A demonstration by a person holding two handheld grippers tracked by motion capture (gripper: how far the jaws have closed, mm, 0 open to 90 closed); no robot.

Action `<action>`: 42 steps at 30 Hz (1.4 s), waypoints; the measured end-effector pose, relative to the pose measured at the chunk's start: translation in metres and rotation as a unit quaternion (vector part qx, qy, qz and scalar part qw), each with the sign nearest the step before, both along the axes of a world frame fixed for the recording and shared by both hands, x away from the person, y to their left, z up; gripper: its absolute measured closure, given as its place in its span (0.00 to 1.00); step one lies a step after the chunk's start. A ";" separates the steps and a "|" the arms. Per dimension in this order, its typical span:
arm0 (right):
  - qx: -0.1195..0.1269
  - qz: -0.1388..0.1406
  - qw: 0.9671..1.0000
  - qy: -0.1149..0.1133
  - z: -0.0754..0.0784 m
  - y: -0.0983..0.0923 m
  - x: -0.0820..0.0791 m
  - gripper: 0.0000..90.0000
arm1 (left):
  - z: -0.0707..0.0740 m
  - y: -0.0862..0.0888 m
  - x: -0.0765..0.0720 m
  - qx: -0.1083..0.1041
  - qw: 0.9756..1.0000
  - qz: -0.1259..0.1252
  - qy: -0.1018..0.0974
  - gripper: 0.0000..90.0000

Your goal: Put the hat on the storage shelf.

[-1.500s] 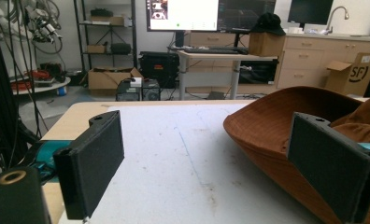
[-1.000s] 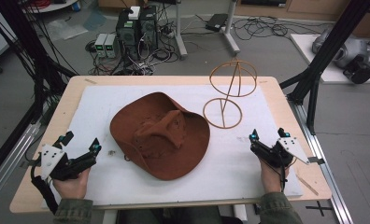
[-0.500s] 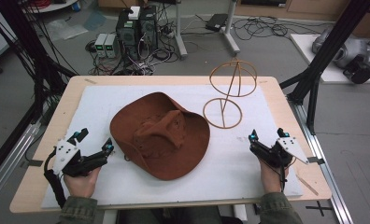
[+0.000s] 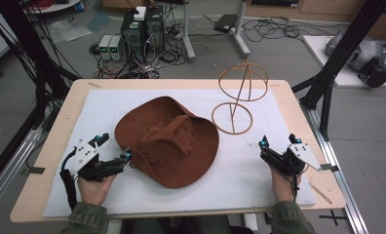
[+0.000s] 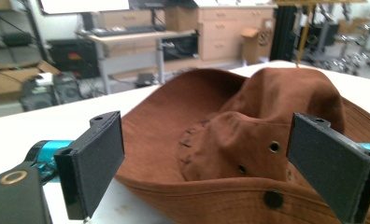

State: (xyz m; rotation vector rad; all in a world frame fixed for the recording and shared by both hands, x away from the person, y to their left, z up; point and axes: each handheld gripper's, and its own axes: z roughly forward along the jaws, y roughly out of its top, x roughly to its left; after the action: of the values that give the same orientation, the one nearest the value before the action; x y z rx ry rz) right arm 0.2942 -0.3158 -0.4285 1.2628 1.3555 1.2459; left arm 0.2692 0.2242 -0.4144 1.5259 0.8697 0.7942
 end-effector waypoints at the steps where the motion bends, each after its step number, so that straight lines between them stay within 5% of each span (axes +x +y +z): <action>1: 0.000 0.001 1.000 0.001 0.000 0.000 0.000 0.06 | 0.000 -0.004 0.004 0.003 1.000 -0.012 0.011 0.13; 9: 0.000 0.002 1.000 0.002 0.000 -0.001 0.000 0.06 | -0.003 -0.016 0.014 0.006 0.999 -0.037 0.032 0.13; 14: -0.004 0.005 1.000 0.005 0.000 0.000 0.000 0.06 | -0.003 -0.017 0.016 -0.017 0.998 -0.045 0.045 0.13; 31: -0.012 0.013 1.000 0.009 -0.002 0.001 0.003 0.06 | -0.007 -0.026 0.026 -0.003 0.997 -0.041 0.069 0.14; 42: -0.016 0.019 1.000 0.011 -0.002 0.002 0.004 0.06 | -0.011 -0.048 0.036 0.022 0.994 -0.065 0.085 0.15</action>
State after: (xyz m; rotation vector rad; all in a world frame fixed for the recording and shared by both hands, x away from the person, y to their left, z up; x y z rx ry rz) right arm 0.2980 -0.3137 -0.4307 1.2380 1.4152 1.2348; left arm 0.3054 0.1758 -0.4251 1.6893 0.8708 0.5978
